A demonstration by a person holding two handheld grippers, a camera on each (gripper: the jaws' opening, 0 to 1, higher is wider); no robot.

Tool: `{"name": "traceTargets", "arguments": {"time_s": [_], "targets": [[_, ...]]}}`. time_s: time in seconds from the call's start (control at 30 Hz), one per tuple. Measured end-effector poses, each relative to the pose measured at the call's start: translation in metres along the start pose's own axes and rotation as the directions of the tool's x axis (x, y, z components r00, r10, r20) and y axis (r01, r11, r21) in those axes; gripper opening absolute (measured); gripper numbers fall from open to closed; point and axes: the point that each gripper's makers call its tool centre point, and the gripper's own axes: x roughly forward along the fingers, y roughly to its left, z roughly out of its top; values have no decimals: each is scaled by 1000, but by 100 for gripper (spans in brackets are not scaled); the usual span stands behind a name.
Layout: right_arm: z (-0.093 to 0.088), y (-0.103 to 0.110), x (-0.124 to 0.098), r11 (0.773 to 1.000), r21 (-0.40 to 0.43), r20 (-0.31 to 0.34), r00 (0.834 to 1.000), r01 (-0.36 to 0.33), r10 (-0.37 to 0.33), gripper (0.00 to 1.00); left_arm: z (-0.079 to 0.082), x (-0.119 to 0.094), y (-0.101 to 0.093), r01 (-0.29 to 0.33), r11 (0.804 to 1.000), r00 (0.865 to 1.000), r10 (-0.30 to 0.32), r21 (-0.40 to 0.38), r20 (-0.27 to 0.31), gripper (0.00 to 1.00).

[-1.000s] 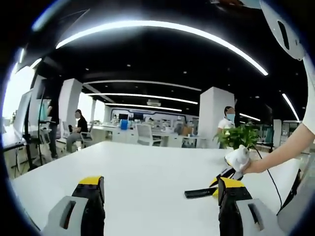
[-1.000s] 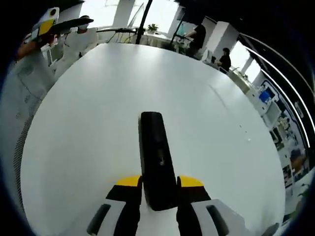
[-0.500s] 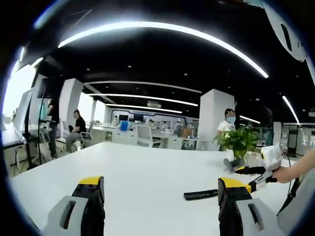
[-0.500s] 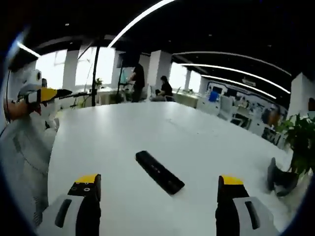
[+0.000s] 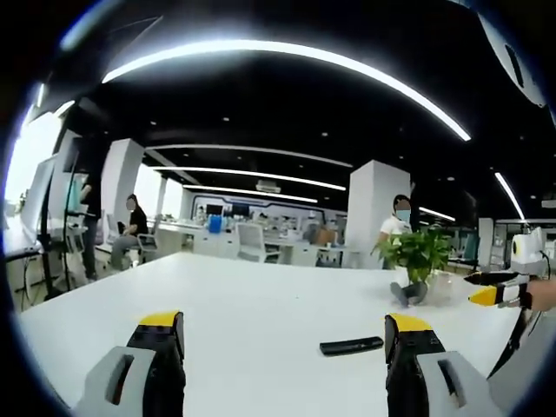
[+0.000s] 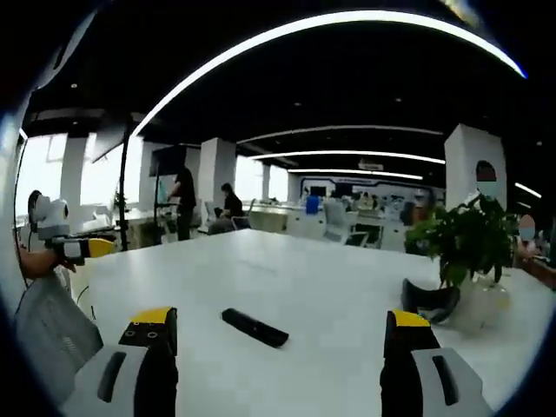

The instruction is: Press the specified remote control buttons in sequence, fully releasing each button before pressing the next.

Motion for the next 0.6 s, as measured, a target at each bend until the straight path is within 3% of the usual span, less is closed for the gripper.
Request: {"name": "traceTargets", "arguments": {"time_s": [0.13,0.3,0.37,0.43,0.6], "targets": [[6,2,-14,996,85,92,995,28,-36,99,0,-1,0,-2,1000,1000,2,-3,2,100],[-10,-4,-24,970,224,106,987,93,-119,99,-9,2,-7,26,1000,998,-26,5,-50,100],[-13,-2,-23,973,216,81,991,85,-104,99,-11,2,-7,26,1000,998,-25,17,-57,100],[-17,-15,-27,978,159,74,986,138,-151,99,-12,2,-6,18,1000,998,-16,17,-65,100],[-18,-11,-33,971,219,89,989,96,-118,91,-7,0,-6,20,1000,999,-20,-1,-41,100]]}}
